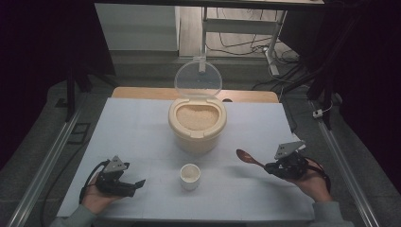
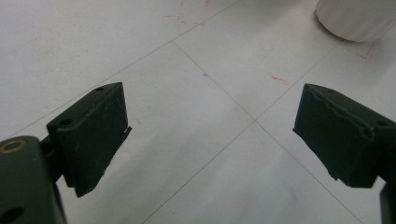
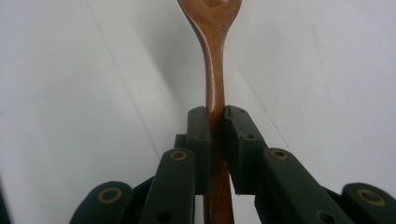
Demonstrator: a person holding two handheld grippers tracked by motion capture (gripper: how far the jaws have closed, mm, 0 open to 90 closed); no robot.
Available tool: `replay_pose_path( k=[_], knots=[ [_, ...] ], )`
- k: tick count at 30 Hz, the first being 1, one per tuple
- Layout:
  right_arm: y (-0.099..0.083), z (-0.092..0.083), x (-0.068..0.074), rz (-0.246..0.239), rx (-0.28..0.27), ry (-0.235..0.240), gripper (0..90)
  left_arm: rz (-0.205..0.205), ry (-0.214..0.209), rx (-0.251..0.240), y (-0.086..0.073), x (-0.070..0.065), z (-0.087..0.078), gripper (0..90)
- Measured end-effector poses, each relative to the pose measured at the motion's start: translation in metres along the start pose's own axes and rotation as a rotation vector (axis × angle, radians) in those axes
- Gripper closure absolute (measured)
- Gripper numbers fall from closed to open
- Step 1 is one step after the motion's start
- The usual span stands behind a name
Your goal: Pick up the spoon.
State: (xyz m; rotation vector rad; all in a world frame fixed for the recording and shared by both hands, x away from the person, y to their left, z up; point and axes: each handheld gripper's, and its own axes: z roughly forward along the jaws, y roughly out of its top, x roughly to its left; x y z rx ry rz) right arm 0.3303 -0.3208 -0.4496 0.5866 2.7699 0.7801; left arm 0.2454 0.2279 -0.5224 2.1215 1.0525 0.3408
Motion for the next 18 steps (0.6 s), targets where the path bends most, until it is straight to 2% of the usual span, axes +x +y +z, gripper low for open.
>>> replay_pose_path(
  k=[5, 13, 18],
  knots=[
    [0.007, -0.007, 0.016, -0.009, -0.064, -0.001, 80.1, 0.004, -0.001, 0.001, 0.000, 0.000, 0.000, 9.7],
    [0.021, -0.006, 0.030, -0.028, -0.084, -0.014, 80.1, 0.006, -0.001, 0.005, 0.001, 0.000, 0.001, 9.7],
    [0.031, -0.004, 0.035, -0.053, -0.099, 0.000, 80.1, 0.005, -0.002, 0.006, 0.001, -0.001, 0.001, 9.7]
  ],
)
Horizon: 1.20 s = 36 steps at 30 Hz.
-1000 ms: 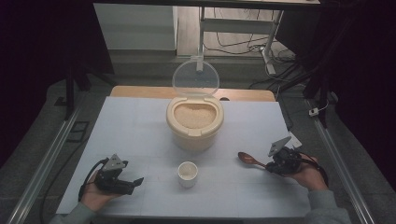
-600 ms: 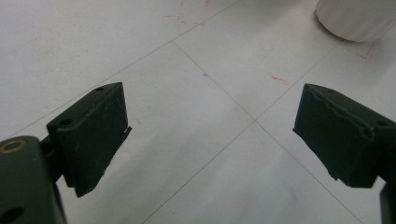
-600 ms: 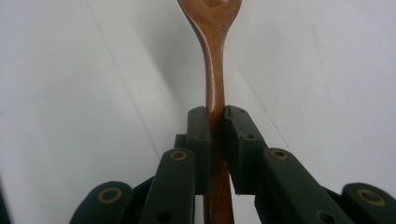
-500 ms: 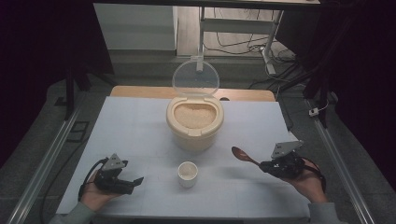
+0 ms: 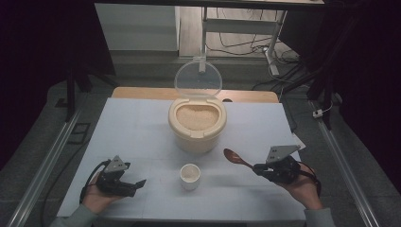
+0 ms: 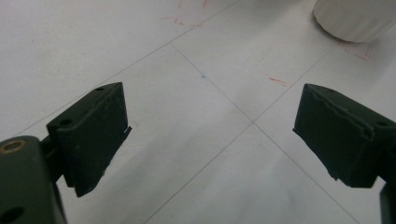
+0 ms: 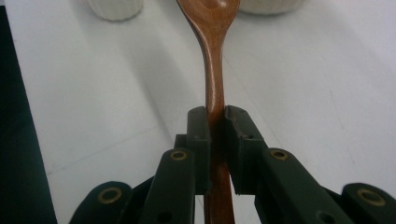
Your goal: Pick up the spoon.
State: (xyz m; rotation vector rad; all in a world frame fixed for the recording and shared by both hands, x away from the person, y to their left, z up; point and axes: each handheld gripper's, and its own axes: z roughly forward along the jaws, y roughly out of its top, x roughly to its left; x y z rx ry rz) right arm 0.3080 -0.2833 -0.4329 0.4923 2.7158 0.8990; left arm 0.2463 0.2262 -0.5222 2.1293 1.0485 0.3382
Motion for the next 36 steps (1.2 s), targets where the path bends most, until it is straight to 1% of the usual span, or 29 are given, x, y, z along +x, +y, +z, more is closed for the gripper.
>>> replay_pose_path(
  k=[6, 18, 21, 36],
  knots=[
    [0.017, 0.005, 0.006, -0.044, -0.030, 0.018, 80.1, -0.002, 0.000, 0.003, 0.000, 0.000, 0.000, 9.7],
    [0.045, 0.018, 0.020, -0.123, -0.041, 0.064, 80.1, -0.004, 0.001, 0.005, 0.000, 0.000, 0.001, 9.7],
    [0.050, 0.021, 0.022, -0.134, -0.046, 0.073, 80.1, -0.005, 0.002, 0.005, 0.000, 0.000, 0.001, 9.7],
    [0.076, 0.040, 0.032, -0.196, -0.039, 0.107, 80.1, -0.001, -0.001, 0.006, -0.001, -0.001, 0.001, 9.7]
  ],
)
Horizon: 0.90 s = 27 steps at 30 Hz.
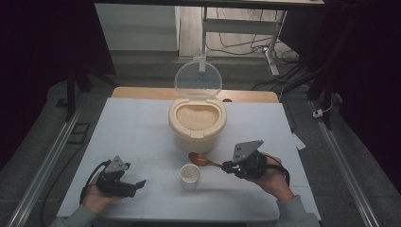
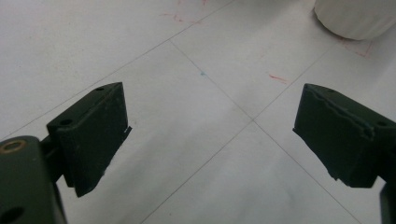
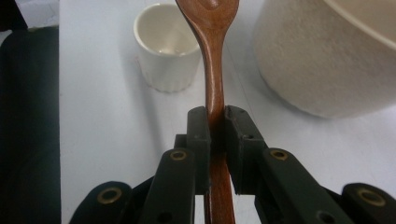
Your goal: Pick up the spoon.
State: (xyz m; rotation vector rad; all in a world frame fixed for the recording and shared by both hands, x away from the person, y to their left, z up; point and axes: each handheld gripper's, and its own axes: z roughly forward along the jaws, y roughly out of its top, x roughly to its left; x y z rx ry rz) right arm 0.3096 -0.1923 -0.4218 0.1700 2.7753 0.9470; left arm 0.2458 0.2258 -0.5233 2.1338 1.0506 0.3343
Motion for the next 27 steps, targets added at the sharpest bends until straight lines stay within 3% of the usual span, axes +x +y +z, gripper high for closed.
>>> replay_pose_path(
  k=[16, 27],
  knots=[
    [0.030, 0.027, 0.010, -0.080, 0.003, 0.058, 80.1, 0.002, -0.003, -0.002, -0.001, 0.000, -0.001, 9.8],
    [0.035, 0.029, 0.012, -0.096, -0.001, 0.056, 80.1, 0.004, -0.007, -0.011, 0.001, -0.002, -0.004, 10.2]
  ],
)
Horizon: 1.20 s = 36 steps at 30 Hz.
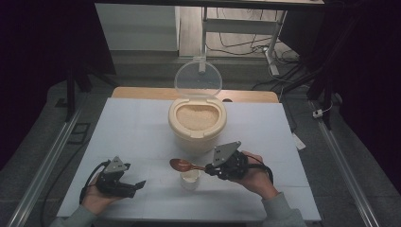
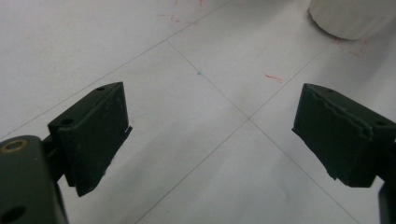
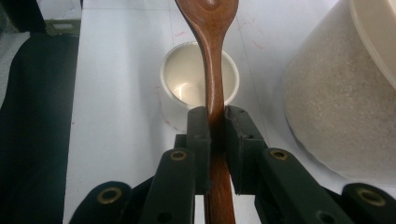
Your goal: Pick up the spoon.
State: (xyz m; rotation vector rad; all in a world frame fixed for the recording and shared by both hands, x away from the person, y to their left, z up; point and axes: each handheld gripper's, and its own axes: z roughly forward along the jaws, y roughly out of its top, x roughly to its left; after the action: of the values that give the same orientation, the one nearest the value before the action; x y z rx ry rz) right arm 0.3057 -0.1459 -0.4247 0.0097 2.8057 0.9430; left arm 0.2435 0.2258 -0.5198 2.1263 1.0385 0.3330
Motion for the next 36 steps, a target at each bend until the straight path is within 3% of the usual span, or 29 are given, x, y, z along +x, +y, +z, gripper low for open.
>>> replay_pose_path(
  k=[4, 11, 17, 23, 30, 36],
  knots=[
    [-0.001, -0.001, 0.000, 0.003, 0.007, -0.005, 80.1, 0.034, -0.018, -0.030, 0.011, -0.006, -0.008, 11.1],
    [0.001, 0.003, 0.001, -0.006, 0.012, -0.009, 80.1, 0.126, -0.063, -0.107, 0.047, -0.027, -0.027, 13.0],
    [0.003, 0.003, 0.003, -0.010, 0.012, -0.008, 80.1, 0.184, -0.089, -0.148, 0.074, -0.042, -0.035, 13.5],
    [0.004, 0.004, 0.004, -0.015, 0.016, -0.011, 80.1, 0.232, -0.111, -0.150, 0.091, -0.055, -0.030, 13.7],
    [0.003, 0.004, 0.004, -0.017, 0.018, -0.011, 80.1, 0.258, -0.113, -0.122, 0.095, -0.062, -0.021, 13.6],
    [0.006, 0.006, 0.006, -0.033, 0.018, -0.006, 80.1, 0.275, -0.116, -0.130, 0.104, -0.065, -0.020, 14.9]
  ],
)
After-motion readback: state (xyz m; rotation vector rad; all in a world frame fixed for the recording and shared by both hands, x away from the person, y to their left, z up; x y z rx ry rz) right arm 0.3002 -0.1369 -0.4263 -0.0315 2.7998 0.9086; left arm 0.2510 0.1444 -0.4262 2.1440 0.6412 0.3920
